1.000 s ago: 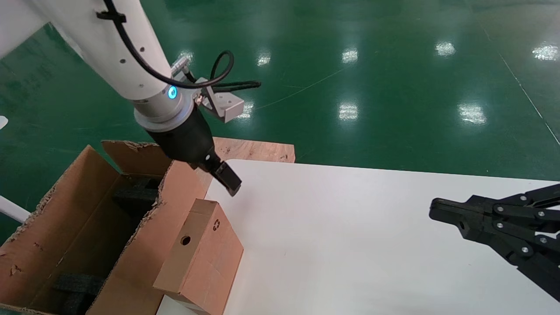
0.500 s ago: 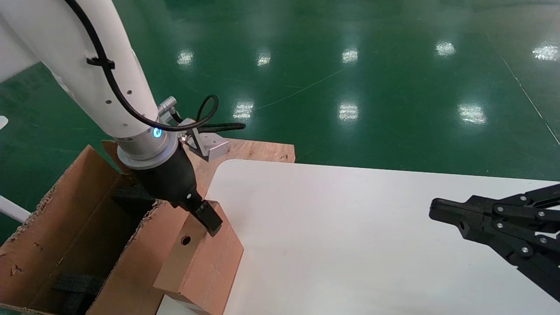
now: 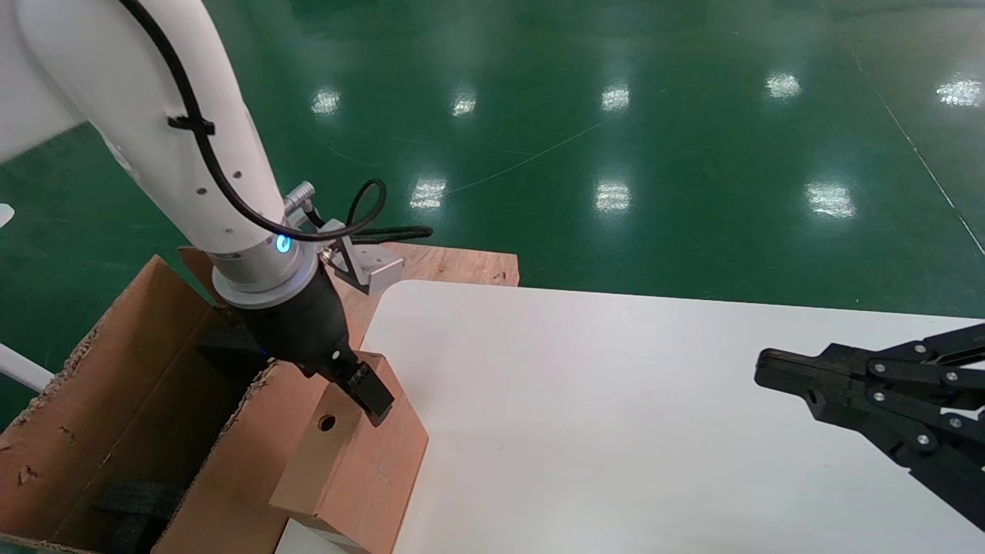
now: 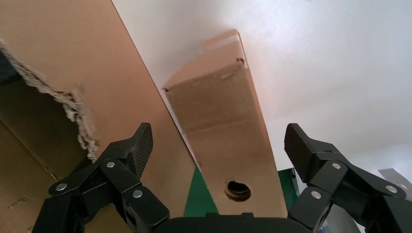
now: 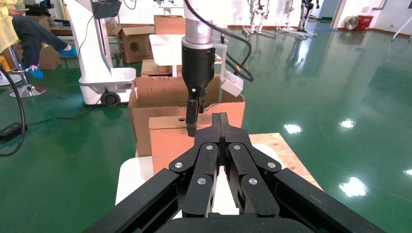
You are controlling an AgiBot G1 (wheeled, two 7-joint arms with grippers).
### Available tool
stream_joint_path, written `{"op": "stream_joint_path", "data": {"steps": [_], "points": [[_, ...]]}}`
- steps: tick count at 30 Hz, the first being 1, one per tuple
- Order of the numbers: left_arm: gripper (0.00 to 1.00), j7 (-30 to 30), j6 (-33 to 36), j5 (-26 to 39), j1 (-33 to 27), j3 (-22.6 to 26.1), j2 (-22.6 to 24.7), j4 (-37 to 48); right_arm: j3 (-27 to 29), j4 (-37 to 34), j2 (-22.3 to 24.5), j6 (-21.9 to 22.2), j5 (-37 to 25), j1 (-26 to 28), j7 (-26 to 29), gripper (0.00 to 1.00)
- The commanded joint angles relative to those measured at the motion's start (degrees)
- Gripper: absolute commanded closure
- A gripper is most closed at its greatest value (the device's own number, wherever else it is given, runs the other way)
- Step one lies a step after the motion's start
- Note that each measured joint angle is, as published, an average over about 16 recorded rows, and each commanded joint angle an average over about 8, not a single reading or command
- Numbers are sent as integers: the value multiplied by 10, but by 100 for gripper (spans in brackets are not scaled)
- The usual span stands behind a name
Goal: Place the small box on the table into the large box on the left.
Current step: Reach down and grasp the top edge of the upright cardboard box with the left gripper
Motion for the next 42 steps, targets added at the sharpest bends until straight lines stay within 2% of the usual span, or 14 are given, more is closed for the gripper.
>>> {"op": "stream_joint_path", "data": {"steps": [1, 24, 27, 32, 34, 42], "points": [[0, -5, -4, 2, 4, 4, 2, 0, 0, 0, 0, 0, 0, 0, 0, 100], [0, -15, -11, -12, 26, 12, 12, 25, -1, 0, 0, 0, 1, 0, 0, 100], [0, -11, -15, -21, 29, 9, 8, 28, -1, 0, 0, 0, 1, 0, 0, 89], [0, -7, -21, -33, 31, 3, 2, 30, -1, 0, 0, 1, 1, 0, 0, 64], [0, -7, -21, -33, 31, 2, 1, 31, -1, 0, 0, 1, 1, 0, 0, 57], [0, -10, -20, -28, 31, 4, 4, 30, -1, 0, 0, 1, 1, 0, -1, 2]]}}
